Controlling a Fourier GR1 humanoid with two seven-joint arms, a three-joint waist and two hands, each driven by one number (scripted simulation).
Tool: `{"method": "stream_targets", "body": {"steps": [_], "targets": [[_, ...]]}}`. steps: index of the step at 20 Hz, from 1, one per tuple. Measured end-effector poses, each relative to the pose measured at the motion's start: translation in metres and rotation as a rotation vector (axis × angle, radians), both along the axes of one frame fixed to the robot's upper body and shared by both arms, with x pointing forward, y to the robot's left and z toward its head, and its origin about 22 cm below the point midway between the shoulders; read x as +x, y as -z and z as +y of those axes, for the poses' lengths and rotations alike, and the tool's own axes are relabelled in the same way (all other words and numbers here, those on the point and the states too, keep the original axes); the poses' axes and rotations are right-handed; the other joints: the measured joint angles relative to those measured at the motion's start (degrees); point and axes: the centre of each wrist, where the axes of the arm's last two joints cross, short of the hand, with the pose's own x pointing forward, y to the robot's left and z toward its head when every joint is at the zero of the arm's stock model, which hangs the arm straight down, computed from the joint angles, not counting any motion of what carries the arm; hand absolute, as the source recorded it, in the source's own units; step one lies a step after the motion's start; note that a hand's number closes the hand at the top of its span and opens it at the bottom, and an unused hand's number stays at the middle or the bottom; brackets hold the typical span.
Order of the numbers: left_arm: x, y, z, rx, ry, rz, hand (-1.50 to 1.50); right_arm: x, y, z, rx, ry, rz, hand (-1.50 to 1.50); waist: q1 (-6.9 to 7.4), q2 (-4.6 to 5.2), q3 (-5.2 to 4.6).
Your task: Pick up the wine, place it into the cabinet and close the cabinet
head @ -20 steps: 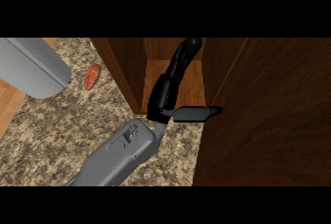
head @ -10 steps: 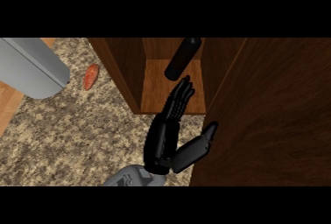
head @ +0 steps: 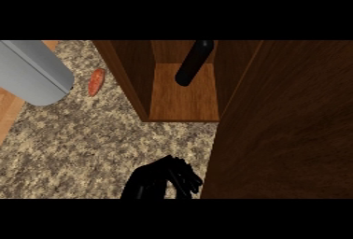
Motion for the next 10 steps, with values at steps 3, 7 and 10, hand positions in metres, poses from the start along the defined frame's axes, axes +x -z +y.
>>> {"method": "stream_targets", "body": {"steps": [3, 7, 10], "targets": [[-0.011, -0.001, 0.020, 0.002, 0.014, -0.016, 1.50, 0.002, -0.001, 0.002, -0.022, -0.036, 0.013, 1.50, 0.09, 0.04, 0.08], [-0.023, -0.003, 0.051, 0.013, 0.034, -0.021, 1.50, 0.000, 0.000, 0.011, -0.088, -0.100, -0.007, 1.50, 0.28, 0.07, 0.23], [-0.027, -0.005, 0.072, 0.020, 0.048, -0.025, 1.50, -0.001, 0.004, 0.022, -0.083, -0.184, 0.011, 1.50, 0.49, 0.05, 0.21]]}}
